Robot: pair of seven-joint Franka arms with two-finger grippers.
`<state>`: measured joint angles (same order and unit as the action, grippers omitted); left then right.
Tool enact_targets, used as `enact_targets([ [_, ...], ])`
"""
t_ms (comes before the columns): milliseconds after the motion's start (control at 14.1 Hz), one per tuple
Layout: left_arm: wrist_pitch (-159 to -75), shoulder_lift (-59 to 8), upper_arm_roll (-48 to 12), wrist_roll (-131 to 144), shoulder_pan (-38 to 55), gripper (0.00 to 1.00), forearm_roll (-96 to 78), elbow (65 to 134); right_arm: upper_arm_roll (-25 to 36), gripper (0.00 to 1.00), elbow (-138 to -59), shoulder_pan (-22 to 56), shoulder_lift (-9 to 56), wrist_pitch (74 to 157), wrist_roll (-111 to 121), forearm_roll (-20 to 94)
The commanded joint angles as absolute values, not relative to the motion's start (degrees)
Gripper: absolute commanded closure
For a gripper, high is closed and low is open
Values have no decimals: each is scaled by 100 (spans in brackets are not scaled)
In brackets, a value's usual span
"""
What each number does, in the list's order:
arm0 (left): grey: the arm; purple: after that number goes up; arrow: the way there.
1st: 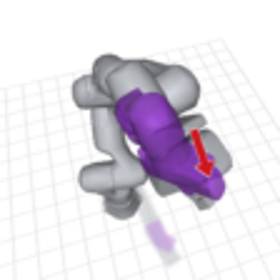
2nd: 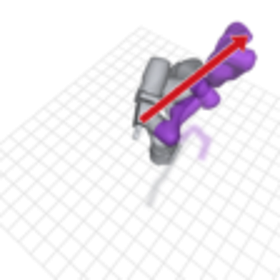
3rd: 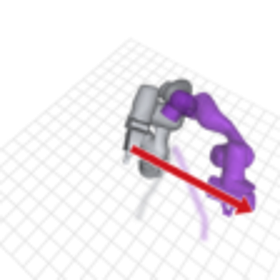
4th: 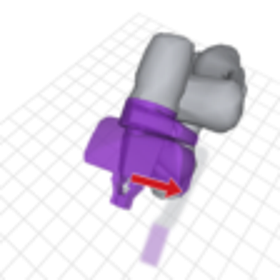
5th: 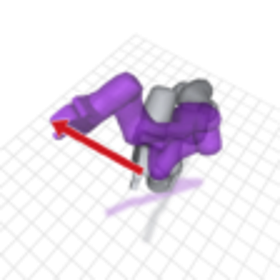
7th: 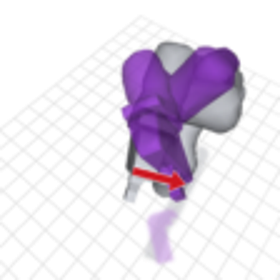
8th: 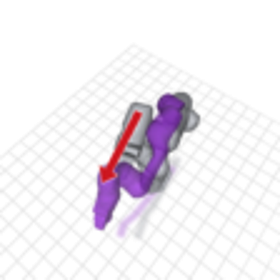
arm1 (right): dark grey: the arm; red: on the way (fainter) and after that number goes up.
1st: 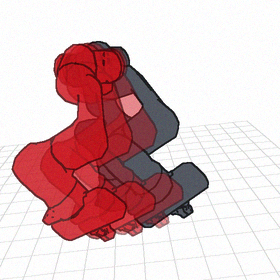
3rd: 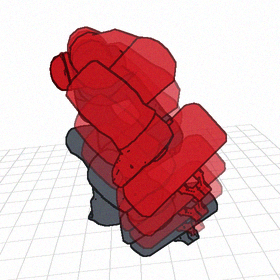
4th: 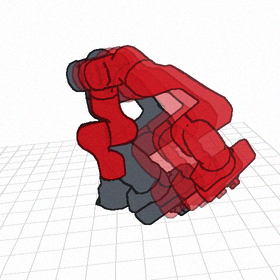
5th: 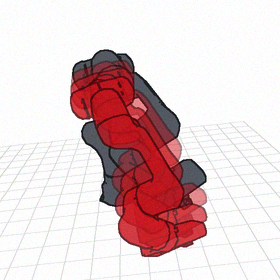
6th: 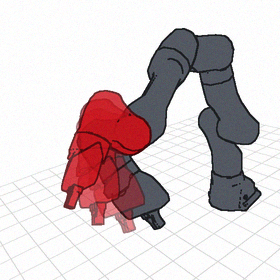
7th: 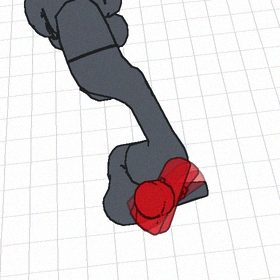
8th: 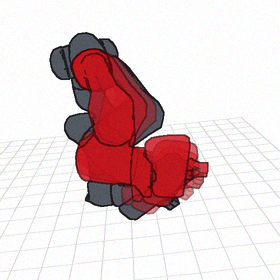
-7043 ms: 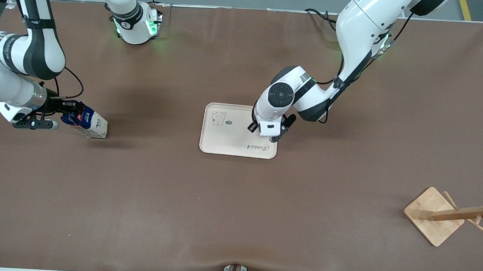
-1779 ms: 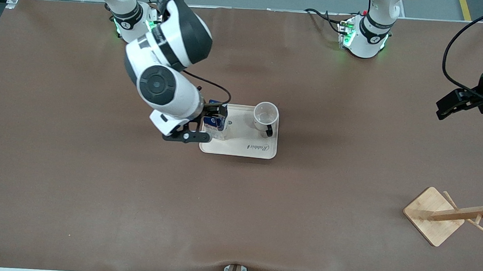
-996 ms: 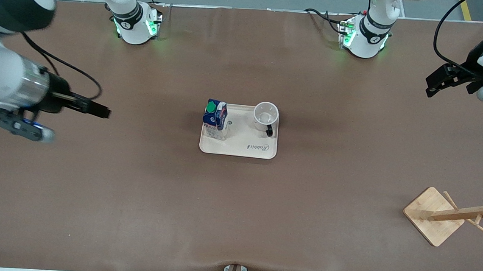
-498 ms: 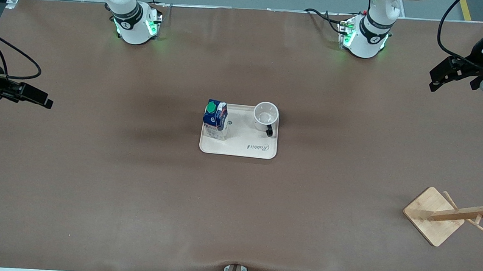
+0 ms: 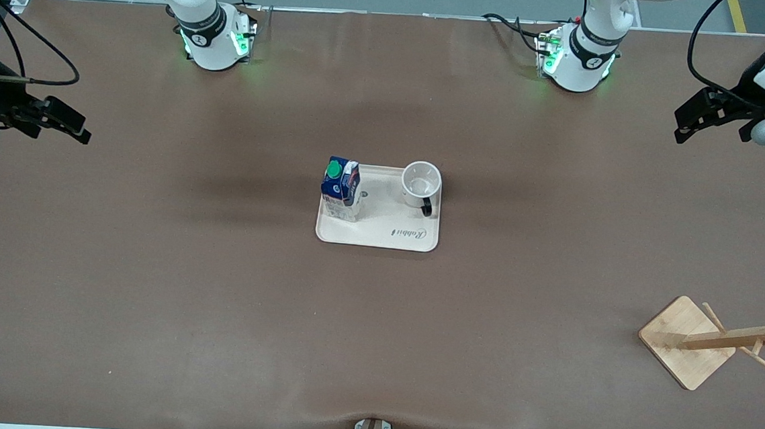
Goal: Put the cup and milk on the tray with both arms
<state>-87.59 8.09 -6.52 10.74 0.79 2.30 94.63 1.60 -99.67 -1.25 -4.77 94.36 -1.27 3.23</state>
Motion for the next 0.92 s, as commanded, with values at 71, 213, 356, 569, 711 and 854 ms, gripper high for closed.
enact_targets([
  [71, -8798, 826, -580, 975, 97, 0, -26, 9448, 88, 0, -8474, -149, 412, 8640, -18, 167],
  [213, -8737, 817, -580, 976, 97, 0, -26, 9431, 88, 0, -8490, -184, 422, 8631, -17, 167],
  [356, -8605, 774, -580, 976, 105, 0, -35, 9352, 97, 0, -8499, -176, 422, 8631, -26, 167],
  [569, -8552, 765, -580, 976, 97, 0, -26, 9325, 97, 0, -8517, -167, 413, 8570, -18, 158],
  [711, -8552, 765, -580, 976, 97, 0, -26, 9308, 97, 0, -8551, -150, 378, 8491, -18, 150],
  [854, -8543, 773, -580, 984, 97, 0, -18, 9308, 88, 0, -8849, -106, 229, 8708, -26, 71],
])
